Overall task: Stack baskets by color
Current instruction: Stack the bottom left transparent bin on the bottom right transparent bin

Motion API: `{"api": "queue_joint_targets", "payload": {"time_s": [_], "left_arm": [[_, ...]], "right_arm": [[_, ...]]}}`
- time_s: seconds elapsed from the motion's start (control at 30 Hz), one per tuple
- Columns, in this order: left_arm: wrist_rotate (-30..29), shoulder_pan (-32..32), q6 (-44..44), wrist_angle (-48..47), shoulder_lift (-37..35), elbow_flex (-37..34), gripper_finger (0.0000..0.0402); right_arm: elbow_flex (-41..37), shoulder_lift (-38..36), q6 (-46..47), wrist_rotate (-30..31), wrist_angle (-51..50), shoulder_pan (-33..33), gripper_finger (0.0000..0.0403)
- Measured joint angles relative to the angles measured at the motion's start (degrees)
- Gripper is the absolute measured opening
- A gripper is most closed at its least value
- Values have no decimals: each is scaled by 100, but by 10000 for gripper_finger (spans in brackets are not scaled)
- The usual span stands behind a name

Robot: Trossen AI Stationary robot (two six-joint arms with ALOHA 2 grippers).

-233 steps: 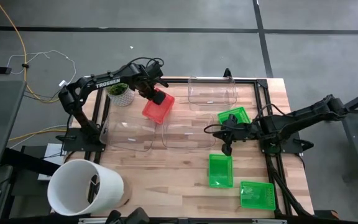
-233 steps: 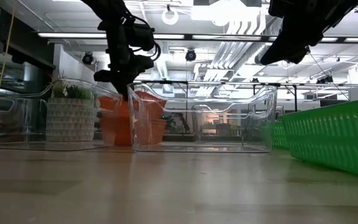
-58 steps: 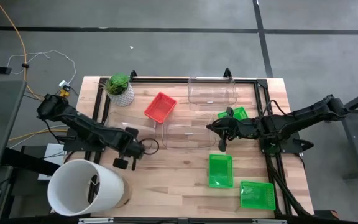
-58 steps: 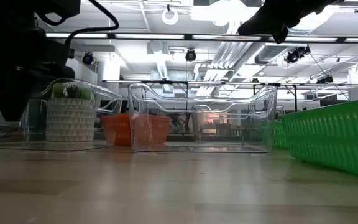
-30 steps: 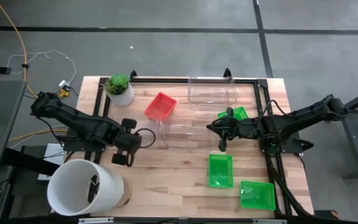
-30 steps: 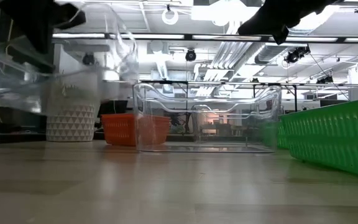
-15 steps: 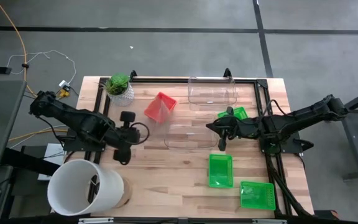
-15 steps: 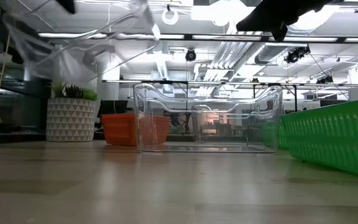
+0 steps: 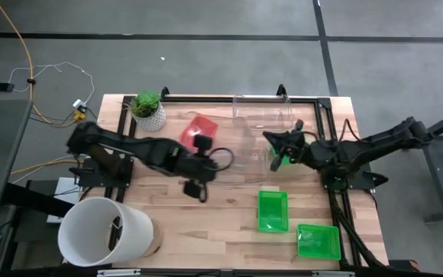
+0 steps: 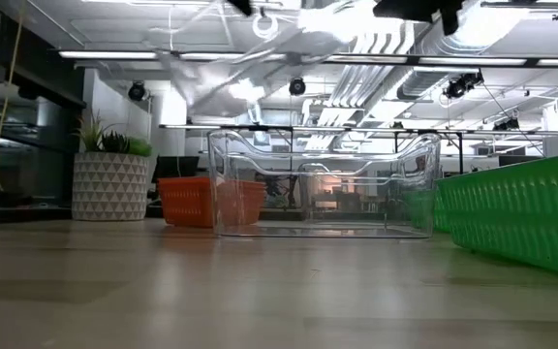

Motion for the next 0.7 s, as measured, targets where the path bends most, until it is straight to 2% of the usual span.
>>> {"api": "queue_joint_targets", "payload": {"time_s": [0.17, 0.33, 0.5, 0.7], "left_arm": [[-233, 57, -372, 154, 948, 1041, 0], [-475, 17, -924, 280, 1732, 1704, 0], [-469, 17, -1114, 166, 2372, 1923, 0], [-397, 17, -1226, -138, 2714, 1933, 0]], "right_arm": [[43, -361, -152, 653, -130, 144, 0], [46, -678, -45, 700, -517, 163, 0], [48, -753, 224, 717, -868, 163, 0], [48, -738, 408, 763, -1145, 159, 0]]}}
